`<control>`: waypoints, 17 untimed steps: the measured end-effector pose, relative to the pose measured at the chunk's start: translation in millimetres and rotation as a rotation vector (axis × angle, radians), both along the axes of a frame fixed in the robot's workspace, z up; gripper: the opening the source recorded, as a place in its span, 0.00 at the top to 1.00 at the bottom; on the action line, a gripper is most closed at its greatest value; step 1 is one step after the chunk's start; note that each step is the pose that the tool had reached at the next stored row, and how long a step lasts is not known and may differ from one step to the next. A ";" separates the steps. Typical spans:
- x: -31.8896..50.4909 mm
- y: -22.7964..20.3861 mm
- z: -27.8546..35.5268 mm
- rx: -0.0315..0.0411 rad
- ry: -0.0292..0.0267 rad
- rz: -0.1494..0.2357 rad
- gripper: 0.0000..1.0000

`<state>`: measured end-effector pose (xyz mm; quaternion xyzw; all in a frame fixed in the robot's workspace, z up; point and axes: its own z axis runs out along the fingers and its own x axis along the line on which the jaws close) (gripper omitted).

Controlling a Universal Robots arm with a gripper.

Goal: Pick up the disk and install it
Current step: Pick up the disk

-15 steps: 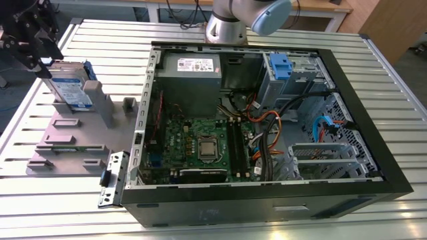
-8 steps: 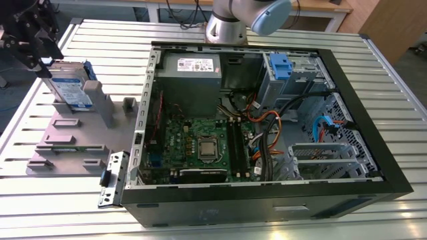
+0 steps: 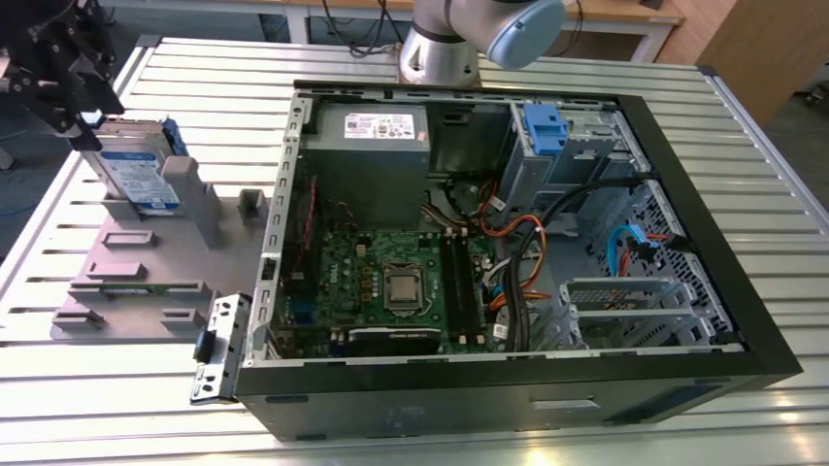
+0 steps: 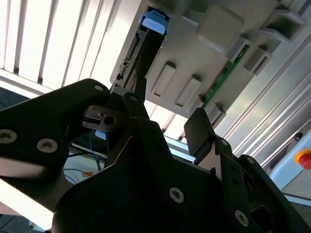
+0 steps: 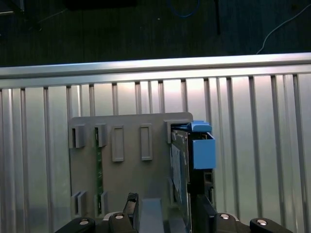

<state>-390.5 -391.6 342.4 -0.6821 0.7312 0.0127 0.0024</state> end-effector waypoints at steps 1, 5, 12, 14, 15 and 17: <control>0.0 0.2 -0.1 0.0000 0.0000 0.000 0.41; -0.3 1.9 -13.6 0.0000 0.0000 0.000 0.41; -0.3 1.9 -20.5 0.0000 0.0000 0.000 0.41; -0.4 2.0 -20.8 -0.0001 0.0001 0.000 0.41; -0.6 2.0 -21.0 0.0000 0.0001 0.000 0.41; -1.0 2.1 -21.5 0.0000 0.0001 0.000 0.41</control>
